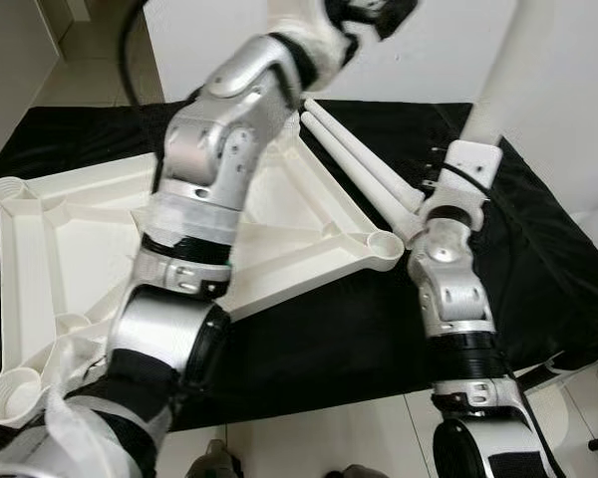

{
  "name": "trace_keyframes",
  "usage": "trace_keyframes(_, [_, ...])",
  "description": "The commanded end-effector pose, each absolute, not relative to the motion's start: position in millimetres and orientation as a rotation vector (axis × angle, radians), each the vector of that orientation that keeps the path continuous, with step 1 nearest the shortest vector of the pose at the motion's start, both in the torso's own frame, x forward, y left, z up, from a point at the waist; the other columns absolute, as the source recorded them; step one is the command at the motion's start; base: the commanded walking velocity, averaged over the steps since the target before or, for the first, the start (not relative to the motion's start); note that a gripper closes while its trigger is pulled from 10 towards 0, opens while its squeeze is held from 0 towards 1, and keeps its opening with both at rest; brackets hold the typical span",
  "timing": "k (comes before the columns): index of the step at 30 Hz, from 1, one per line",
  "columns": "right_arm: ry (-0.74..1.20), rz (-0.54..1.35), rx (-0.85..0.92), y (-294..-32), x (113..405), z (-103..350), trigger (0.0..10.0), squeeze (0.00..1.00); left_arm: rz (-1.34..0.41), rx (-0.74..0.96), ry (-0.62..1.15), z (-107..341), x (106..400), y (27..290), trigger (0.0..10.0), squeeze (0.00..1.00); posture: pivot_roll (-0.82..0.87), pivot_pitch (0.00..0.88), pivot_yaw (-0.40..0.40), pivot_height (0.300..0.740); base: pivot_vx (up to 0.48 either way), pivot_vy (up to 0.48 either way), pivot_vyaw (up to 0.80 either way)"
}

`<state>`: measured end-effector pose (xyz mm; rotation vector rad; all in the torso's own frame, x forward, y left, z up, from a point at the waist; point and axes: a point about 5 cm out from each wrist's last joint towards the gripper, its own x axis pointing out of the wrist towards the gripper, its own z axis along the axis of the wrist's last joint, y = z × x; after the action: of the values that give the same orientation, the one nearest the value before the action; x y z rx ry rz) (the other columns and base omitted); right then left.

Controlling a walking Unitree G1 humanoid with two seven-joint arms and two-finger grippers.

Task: Building children table

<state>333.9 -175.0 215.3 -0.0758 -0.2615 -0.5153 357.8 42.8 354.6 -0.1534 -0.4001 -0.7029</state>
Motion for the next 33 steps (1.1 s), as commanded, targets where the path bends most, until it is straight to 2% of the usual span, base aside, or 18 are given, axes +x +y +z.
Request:
trace_keyframes(1, [-0.324,-0.511,-0.050,-183,327,223,10.0,0.00,-0.833,-0.036,-0.334,328,362,34,10.0,0.00,-0.02,0.000,0.001,0.740,0.000,0.000,0.00])
trace_keyframes(5, [-0.331,-0.518,-0.052,-186,324,224,10.0,0.00,-0.821,-0.017,-0.295,316,365,34,10.0,0.00,-0.02,0.000,0.001,0.740,0.000,0.000,0.00])
trace_keyframes(7, [-0.329,-0.549,-0.060,-197,318,223,10.0,0.00,-0.845,0.125,-0.223,283,366,29,10.0,0.00,-0.02,0.000,0.000,0.740,0.000,0.000,0.00])
trace_keyframes(13, [-0.328,-0.581,-0.069,-209,312,223,10.0,0.00,-0.985,0.309,-0.193,249,354,19,10.0,0.00,-0.01,0.000,-0.002,0.740,0.000,0.000,0.00])
trace_keyframes(21, [-0.333,-0.597,-0.096,-218,305,224,10.0,0.00,-1.108,0.391,-0.099,218,346,9,10.0,0.00,-0.01,0.000,0.004,0.740,0.000,0.000,0.00])
trace_keyframes(26, [-0.334,-0.609,-0.090,-221,302,225,10.0,0.00,-1.099,0.505,-0.009,189,347,5,10.0,0.00,-0.02,0.003,0.012,0.740,0.000,0.000,0.00])
trace_keyframes(33, [-0.333,-0.613,-0.093,-221,301,226,10.0,0.00,-1.038,0.563,0.088,170,354,7,10.0,0.00,-0.02,0.011,0.016,0.740,0.000,0.000,0.00])
